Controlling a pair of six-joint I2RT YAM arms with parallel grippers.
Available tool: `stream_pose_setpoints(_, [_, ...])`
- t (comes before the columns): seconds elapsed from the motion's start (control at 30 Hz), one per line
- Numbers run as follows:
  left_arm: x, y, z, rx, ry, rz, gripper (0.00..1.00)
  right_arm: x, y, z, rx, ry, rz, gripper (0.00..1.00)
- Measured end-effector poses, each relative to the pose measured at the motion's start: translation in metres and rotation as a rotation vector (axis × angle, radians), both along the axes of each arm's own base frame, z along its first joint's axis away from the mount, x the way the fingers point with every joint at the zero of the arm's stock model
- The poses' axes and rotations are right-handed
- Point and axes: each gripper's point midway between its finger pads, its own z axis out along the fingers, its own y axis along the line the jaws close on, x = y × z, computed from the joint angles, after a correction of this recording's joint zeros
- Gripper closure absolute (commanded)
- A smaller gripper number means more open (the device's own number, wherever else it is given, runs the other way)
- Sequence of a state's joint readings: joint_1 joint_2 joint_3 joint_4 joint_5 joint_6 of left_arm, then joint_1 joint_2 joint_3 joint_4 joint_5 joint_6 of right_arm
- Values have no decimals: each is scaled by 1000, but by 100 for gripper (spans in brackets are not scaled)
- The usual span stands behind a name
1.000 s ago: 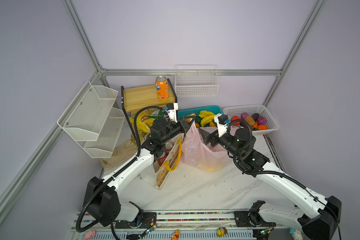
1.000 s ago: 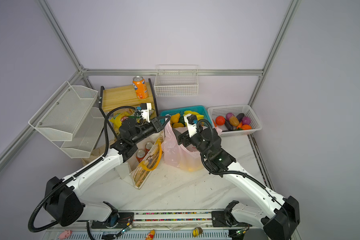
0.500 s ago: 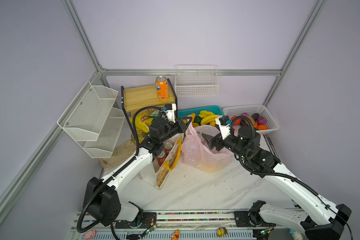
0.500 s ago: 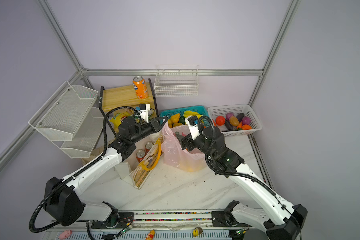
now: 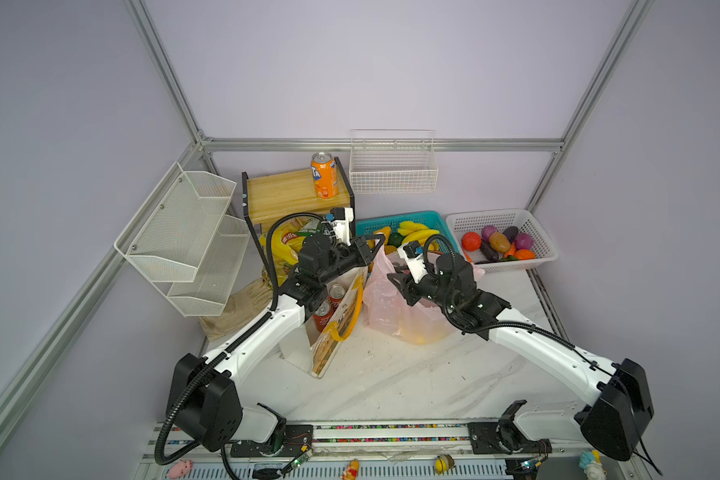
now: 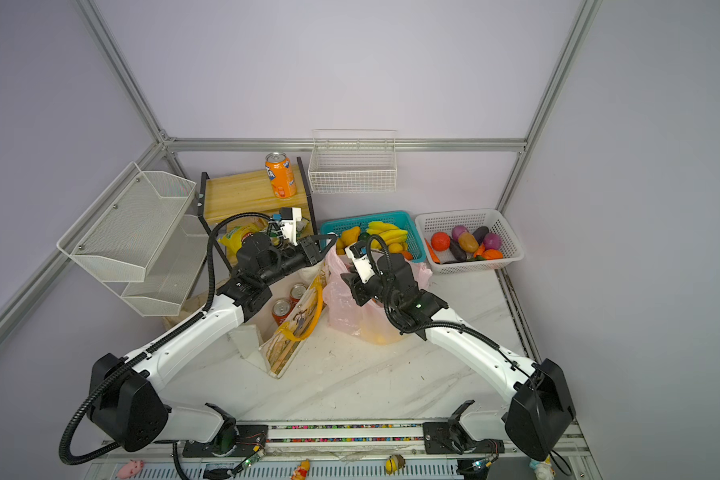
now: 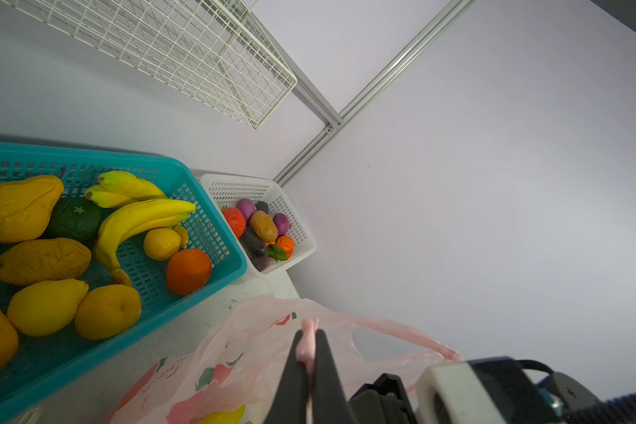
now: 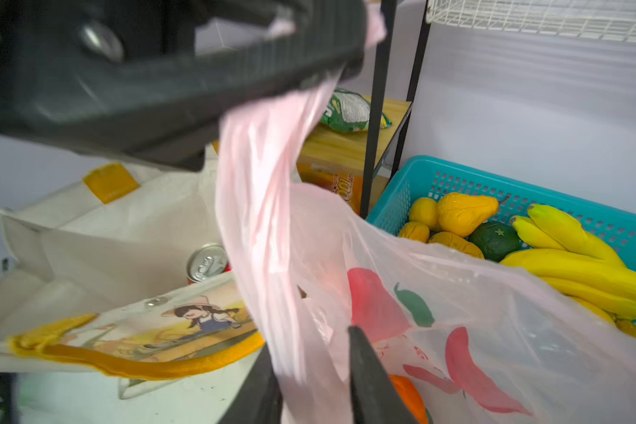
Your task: Place the mixed food into the grocery bags and tie them
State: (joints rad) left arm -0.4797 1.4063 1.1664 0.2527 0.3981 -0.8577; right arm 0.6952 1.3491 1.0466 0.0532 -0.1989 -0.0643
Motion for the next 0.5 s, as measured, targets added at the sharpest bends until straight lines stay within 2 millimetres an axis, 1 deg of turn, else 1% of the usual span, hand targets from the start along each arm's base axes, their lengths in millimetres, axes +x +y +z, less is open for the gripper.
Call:
stream_pose_setpoints(0.1, [-1,-1,0,-4,5,-10,96,2,3,-19,-8,24,2,75])
stream_pose_setpoints(0.13, [-2,-1,0,-4,5,-12,96,2,3,-22,-7,27,3,73])
stream_pose_setpoints(0.2, [-2,-2,0,-4,4,-15,96,1,3,-24,-3,26,5,62])
stream_pose_setpoints(0.23, [-2,-2,1,-5,3,-15,96,1,3,-23,-1,22,5,53])
stream_pose_setpoints(0.27, [-2,-2,0,-4,2,-15,96,0,3,-19,3,15,7,43])
stream_pose_setpoints(0.33, [0,-3,-1,3,-5,-15,95,-2,0,-11,12,-1,6,32])
stream_pose_setpoints(0.4, [4,-4,-7,17,0,-9,93,-7,-5,1,23,-20,3,27])
stream_pose_setpoints(0.5, [11,-5,-18,53,9,5,88,-18,-15,28,44,-50,-2,22])
